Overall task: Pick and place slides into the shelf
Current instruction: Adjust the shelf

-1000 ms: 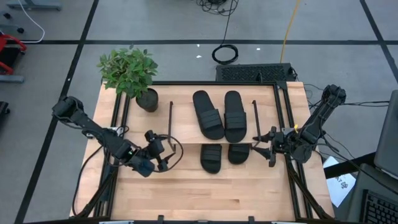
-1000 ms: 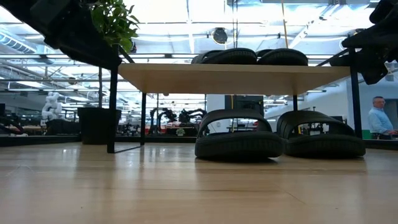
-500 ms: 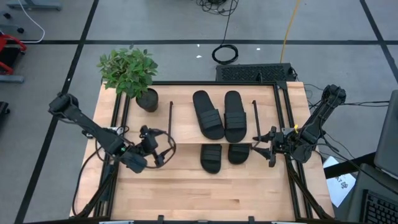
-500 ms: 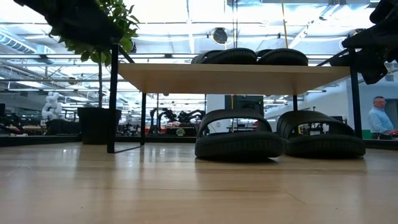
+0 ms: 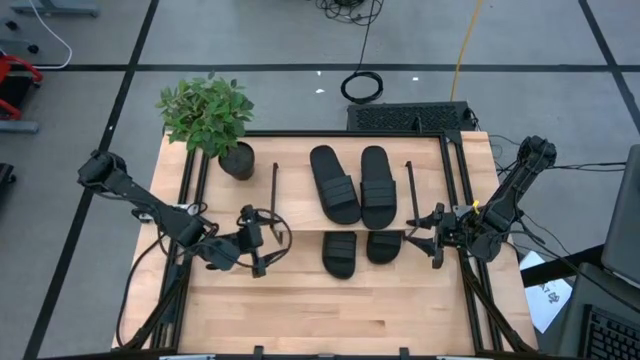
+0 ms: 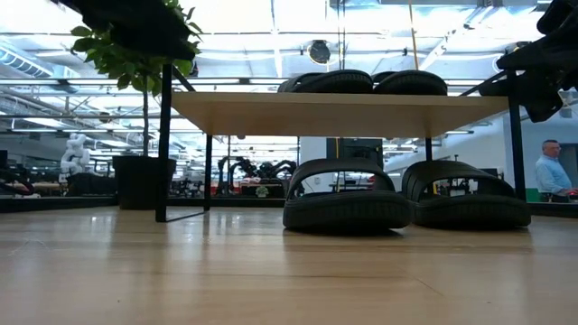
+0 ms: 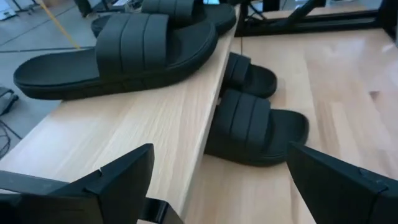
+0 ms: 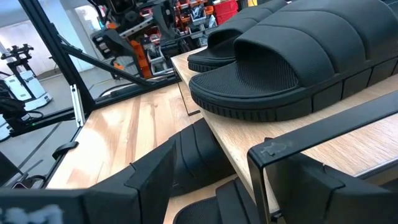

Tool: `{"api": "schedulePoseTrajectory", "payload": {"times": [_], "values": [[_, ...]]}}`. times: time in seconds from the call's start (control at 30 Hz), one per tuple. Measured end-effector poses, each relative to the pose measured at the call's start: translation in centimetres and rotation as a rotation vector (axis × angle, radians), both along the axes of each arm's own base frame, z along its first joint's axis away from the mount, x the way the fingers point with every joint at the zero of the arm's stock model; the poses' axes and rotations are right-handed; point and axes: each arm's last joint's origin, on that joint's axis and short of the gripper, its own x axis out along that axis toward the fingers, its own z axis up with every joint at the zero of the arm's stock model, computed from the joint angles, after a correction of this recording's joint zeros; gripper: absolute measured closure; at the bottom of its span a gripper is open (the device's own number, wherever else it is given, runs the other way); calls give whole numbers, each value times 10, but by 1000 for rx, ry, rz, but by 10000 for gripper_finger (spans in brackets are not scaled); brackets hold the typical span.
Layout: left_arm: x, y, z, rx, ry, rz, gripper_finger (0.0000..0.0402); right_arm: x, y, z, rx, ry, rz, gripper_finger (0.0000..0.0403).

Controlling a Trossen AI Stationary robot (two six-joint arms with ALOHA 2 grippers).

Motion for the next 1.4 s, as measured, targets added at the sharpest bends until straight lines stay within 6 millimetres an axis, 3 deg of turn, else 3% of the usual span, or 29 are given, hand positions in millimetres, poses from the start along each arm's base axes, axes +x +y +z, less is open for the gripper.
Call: {"api": "schedulePoseTrajectory", "payload": {"times": [0.6, 0.93, 1.07, 1.4], "values": [[8, 7, -14, -16, 71, 64, 34, -3, 4, 1, -25, -1, 52, 170], [8, 7, -15, -25, 73, 63, 34, -11, 12, 1, -365, 38, 215, 172], [8, 7, -15, -28, 73, 63, 34, -12, 10, 0, -427, 38, 177, 172], [8, 6, -15, -36, 70, 55, 34, -12, 6, 2, -384, -7, 22, 172]]}}
